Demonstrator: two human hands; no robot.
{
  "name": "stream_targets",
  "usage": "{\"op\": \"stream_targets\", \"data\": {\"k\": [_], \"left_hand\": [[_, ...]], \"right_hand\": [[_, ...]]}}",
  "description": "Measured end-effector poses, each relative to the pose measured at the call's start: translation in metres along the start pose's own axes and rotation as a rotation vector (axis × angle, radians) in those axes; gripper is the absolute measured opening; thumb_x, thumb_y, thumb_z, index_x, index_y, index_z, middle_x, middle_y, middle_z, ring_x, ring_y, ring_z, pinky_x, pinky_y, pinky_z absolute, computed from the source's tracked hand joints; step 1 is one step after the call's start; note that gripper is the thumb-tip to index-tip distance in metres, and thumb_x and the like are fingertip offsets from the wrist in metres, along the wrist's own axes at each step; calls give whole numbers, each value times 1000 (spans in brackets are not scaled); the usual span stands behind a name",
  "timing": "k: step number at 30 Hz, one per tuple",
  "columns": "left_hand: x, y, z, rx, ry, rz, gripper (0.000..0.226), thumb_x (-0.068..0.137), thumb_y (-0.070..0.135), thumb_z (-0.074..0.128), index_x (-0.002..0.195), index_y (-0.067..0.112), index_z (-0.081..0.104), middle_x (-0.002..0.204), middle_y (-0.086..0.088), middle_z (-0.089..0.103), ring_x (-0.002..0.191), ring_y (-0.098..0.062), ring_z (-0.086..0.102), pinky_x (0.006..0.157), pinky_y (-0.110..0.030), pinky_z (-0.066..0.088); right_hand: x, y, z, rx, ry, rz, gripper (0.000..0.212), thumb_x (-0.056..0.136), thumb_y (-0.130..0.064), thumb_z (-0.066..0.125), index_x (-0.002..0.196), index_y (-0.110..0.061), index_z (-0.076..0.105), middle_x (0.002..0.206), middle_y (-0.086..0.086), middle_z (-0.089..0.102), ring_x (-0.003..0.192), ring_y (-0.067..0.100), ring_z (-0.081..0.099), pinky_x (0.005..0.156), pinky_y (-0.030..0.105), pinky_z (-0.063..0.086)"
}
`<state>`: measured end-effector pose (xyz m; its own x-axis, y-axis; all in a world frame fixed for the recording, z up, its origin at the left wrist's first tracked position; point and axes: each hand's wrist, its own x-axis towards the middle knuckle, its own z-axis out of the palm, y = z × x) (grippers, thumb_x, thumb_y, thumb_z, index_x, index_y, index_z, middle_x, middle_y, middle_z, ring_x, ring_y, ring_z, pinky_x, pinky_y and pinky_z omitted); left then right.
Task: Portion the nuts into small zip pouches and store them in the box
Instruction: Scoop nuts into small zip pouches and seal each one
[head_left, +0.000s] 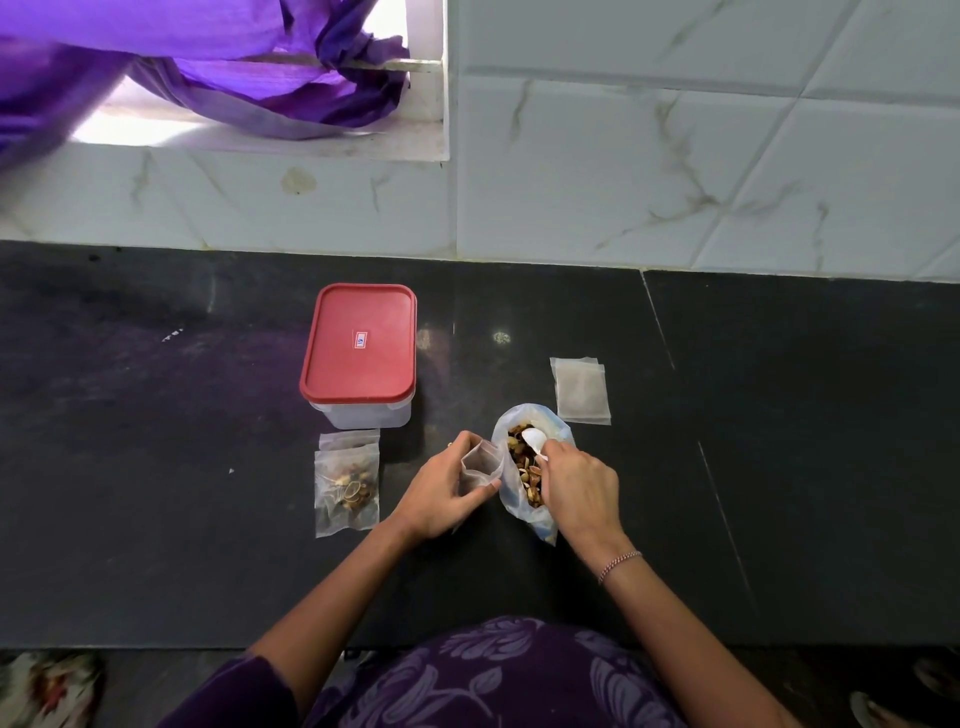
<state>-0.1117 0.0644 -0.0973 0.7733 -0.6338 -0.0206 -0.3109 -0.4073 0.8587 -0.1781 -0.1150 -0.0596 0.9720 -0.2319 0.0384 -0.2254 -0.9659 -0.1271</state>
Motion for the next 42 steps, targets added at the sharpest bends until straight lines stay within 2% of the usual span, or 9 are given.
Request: {"op": "stream_targets", "data": {"k": [9,18,24,26,28,30,34,39,42], "left_hand": [[-1,0,-2,-2,-28,-11,36,84,51,61,111,31,47,109,9,65,94,-11,64,80,-45,53],[0,1,2,-6,-76,18,35,86,47,60,114,30,46,124,10,60,101,-10,63,84,-44,53],[0,0,2,-12,-80,26,38,86,49,59,116,30,47,122,10,60,100,-6,63,85,-42,53],[1,0,2,-10,-68,24,37,86,49,59,115,30,47,120,9,61,97,-7,63,83,-43,53],[0,-2,2,1,-40,29,34,86,48,61,112,31,47,116,10,62,94,-8,63,80,-43,53],[0,-2,2,28,9,31,34,86,47,62,112,31,48,111,12,63,94,-7,63,78,-42,53],[2,2,3,167,131,59,40,84,49,61,115,27,50,110,13,59,96,-4,57,86,-38,48],[9,8,3,329,173,72,44,82,56,51,112,25,50,111,10,54,98,-6,52,90,-34,37],[13,11,3,375,203,62,47,81,60,48,111,24,49,110,9,54,98,-7,50,88,-33,36]], "right_hand": [[9,8,-4,307,-31,286,23,94,-36,54,107,-22,66,90,0,70,82,16,66,69,33,57],[20,15,0,788,-279,531,25,90,-31,62,109,-17,69,104,3,68,97,16,63,83,33,54],[16,21,-2,1128,-322,737,19,89,-23,65,105,-13,69,101,5,69,86,13,64,63,24,52],[13,21,-5,1220,-342,800,19,89,-22,65,104,-12,67,88,3,68,74,11,62,53,20,50],[9,24,-9,1264,-349,838,15,90,-20,64,101,-12,66,69,-3,58,55,5,49,38,14,37],[6,30,-10,1304,-328,871,14,90,-19,64,100,-11,67,63,-4,50,50,4,39,38,15,28],[0,35,-15,1406,-292,890,19,89,-21,65,104,-9,67,60,-4,43,48,3,33,38,15,25],[-9,19,-42,1523,-295,704,16,91,-21,61,102,-11,67,46,-11,47,40,1,39,39,12,29],[-11,6,-51,1424,-247,550,14,89,-24,64,98,-16,70,56,-11,61,54,3,59,48,14,44]]}}
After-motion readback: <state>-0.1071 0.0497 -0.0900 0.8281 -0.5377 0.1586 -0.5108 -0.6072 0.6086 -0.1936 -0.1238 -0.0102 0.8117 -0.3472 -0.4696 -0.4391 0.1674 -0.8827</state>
